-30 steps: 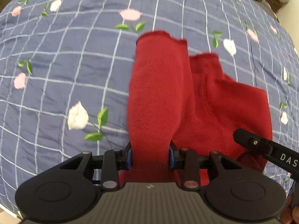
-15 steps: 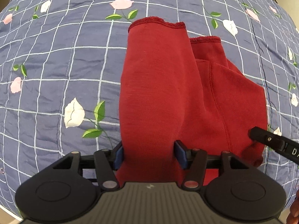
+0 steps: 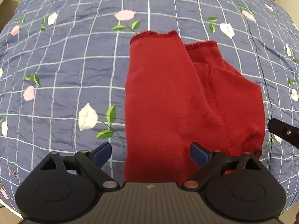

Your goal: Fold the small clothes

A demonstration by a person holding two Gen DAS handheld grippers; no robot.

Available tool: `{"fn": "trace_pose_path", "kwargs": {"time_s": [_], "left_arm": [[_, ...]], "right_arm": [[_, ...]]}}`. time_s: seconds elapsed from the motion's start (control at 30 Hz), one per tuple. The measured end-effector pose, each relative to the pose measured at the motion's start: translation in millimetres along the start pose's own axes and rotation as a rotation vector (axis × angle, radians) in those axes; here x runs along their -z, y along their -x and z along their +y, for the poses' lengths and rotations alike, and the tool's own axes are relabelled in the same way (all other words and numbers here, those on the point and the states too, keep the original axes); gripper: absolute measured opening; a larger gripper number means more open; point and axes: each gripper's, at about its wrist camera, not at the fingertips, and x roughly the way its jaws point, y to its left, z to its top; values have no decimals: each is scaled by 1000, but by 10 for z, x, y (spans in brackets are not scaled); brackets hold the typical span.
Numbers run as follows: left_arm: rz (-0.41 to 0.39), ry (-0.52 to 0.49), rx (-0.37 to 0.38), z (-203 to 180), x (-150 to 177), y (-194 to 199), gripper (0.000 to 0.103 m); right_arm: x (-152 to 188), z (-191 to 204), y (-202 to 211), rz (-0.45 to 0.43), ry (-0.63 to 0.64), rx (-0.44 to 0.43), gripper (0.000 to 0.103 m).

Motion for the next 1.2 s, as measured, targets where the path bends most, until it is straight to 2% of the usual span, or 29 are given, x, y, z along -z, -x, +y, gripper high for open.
{"fn": "trace_pose_path", "kwargs": {"time_s": [0.23,0.37,0.63,0.97,1.2], "left_arm": [[-78,-4,-5,34,54,305,99],[-158,12,-6,56,134,544,102],[-286,67,-2,115,379,1016,102],[-422,136,-25,155,1064,1598,102],[-467,178,-28,120,1708,1832,102]], "right_arm": [[19,81,376,-93,17,14,102],[56,111,624,-149,42,13,102],[193,138,1106,-239,90,-37,102],[573,118,1729,-321,195,-128,102],[949,-30,2090,-336,230,-184,102]]}}
